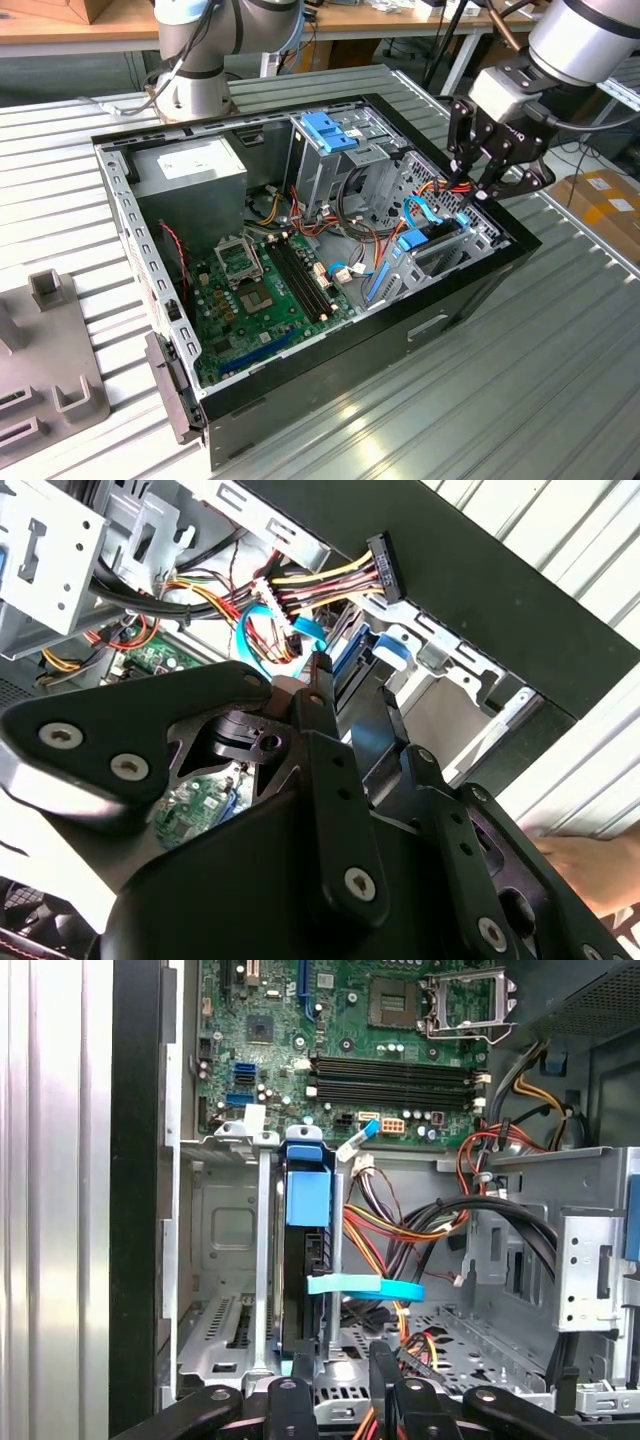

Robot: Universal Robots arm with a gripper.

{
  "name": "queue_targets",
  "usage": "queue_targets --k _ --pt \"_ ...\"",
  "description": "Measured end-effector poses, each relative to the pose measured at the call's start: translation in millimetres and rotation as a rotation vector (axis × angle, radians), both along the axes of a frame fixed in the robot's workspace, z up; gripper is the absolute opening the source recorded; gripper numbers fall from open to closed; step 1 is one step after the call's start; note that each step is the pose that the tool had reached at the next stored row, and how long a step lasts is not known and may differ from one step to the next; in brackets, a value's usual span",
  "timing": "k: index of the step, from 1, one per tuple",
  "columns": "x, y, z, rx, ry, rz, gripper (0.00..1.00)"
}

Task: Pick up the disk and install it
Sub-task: 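Insert the first disk wire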

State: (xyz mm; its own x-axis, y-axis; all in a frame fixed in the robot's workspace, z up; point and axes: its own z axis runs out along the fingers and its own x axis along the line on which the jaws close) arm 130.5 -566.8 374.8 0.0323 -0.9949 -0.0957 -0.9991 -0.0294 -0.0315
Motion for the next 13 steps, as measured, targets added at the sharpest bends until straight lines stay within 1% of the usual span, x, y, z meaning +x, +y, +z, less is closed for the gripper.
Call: queue_targets --k 3,7,13 --pt "0.5 0.0 0.0 -0.0001 0.0000 0.013 0.36" --pt "0.5 0.0 0.0 0.0000 0.0000 0.021 0.36" --pt "0.5 0.0 0.0 0.0000 0.0000 0.021 0.36"
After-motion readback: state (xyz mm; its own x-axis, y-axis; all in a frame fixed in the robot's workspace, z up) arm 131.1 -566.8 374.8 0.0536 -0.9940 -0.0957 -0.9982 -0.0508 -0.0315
